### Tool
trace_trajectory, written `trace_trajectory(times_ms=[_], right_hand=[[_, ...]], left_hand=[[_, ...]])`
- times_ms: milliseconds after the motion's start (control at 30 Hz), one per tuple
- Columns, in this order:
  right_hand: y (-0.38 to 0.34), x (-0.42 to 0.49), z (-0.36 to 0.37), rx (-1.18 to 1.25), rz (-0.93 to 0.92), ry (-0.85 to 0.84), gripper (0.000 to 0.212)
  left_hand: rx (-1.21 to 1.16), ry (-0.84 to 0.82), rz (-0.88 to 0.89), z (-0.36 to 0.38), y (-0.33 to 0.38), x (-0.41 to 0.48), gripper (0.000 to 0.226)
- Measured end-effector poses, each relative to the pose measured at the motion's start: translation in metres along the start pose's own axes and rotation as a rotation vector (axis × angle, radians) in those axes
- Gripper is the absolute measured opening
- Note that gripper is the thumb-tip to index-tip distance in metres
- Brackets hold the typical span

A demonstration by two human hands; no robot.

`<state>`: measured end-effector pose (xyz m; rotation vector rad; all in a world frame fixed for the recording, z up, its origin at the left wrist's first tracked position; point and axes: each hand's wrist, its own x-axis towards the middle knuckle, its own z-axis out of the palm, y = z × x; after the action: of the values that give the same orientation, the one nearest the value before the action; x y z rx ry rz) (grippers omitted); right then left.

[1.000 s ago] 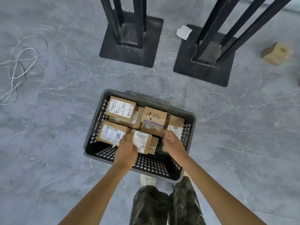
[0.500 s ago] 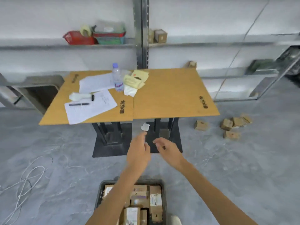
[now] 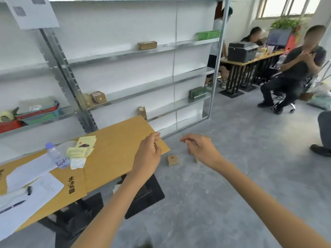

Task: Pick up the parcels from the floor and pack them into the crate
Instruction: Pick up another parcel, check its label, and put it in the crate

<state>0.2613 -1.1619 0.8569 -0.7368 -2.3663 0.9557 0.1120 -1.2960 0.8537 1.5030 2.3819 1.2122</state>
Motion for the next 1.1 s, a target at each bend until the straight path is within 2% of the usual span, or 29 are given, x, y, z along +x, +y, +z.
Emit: trace_trajectory(times_ms=[200,367,533,733,1100], right_hand=[[0.097,0.010,-0.110,-0.074,0.109,0.114,0.024],[0.176,0.028,-0.174,-0.080,0.158,0.120,0.023],[0.238,0.054,-0.213,-0.043,0.171,0.057,0.025],[0.274,0.094,-0.218,-0.008,0.209,-0.004,0.023],[0.316,0.203,-0.176,0.040,0.249,-0.104,0.023]], left_hand=[[-0.035,-0.026,0.034,0.072,0.049,0.069,0.038],[-0.034,-0.036,0.009,0.135,0.070,0.122,0.037],[-0.060,-0.003,-0.077,0.187,0.079,0.165,0.037],[-0.038,0.003,-0.145,0.214,0.068,0.191,0.036],[-0.030,0.003,-0.259,0.231,0.002,0.267,0.032]])
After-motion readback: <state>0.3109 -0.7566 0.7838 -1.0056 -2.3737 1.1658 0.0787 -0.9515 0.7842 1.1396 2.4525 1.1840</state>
